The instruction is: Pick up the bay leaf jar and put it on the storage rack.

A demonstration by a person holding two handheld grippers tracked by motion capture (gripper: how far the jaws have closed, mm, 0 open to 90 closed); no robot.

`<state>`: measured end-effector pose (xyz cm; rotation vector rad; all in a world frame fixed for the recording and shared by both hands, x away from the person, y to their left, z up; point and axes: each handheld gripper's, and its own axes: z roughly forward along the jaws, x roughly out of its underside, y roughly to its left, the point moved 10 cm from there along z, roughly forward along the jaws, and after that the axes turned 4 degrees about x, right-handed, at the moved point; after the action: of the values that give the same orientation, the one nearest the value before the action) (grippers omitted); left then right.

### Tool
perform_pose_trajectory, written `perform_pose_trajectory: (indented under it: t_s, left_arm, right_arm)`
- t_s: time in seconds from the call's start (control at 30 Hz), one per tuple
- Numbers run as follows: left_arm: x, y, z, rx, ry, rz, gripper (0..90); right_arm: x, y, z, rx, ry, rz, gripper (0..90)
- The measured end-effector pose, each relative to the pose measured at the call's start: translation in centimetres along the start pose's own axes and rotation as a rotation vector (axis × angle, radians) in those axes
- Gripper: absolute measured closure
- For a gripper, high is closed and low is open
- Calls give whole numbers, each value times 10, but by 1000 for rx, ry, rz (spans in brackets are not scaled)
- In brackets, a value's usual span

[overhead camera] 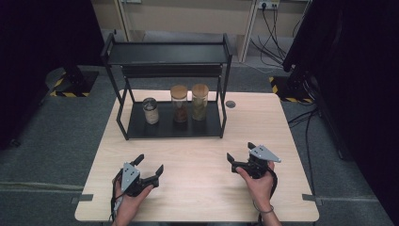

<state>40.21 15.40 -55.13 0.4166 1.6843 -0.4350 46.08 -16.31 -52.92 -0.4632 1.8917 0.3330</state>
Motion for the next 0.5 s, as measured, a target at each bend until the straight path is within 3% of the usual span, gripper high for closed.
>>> perform_pose_trajectory:
  t_s: [0.5]
  left_arm:
    - [0, 0, 0, -4, -3, 1, 127]
  right_arm:
    - [10, -11, -12, 17, 0, 2, 16]
